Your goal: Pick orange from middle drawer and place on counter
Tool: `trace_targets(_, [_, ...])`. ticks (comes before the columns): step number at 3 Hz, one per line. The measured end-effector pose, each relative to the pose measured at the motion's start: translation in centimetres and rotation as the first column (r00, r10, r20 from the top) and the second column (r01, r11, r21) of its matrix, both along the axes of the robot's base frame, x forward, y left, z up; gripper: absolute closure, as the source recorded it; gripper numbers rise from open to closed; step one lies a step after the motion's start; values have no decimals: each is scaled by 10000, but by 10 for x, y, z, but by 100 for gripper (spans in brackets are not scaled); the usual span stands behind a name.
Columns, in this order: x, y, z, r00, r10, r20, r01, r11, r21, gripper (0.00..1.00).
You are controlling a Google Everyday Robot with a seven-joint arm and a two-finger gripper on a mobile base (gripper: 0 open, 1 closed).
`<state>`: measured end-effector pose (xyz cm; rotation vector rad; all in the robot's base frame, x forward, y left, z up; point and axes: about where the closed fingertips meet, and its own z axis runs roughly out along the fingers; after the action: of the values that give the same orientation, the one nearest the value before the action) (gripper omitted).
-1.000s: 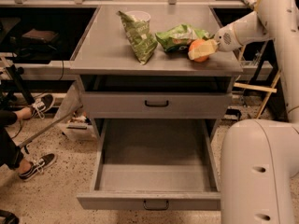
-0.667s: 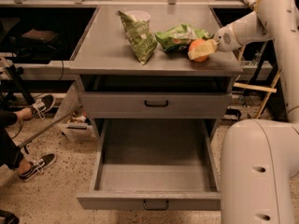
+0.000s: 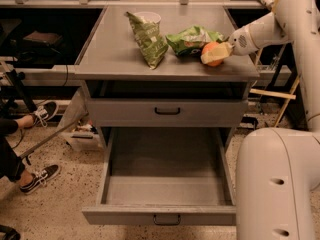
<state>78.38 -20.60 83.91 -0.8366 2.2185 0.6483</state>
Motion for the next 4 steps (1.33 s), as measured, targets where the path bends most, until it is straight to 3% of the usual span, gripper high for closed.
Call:
trace_targets(1, [0,0,0,10000,0,0,0,10000,0,12])
trace_targets(2, [0,0,0,10000,1,-1,-1,10000,0,0])
trace_targets(3, [0,0,0,10000,0,0,0,10000,0,0])
trace_targets(4, [1,-13,29,9977,-433,522,435,9990,-28,0])
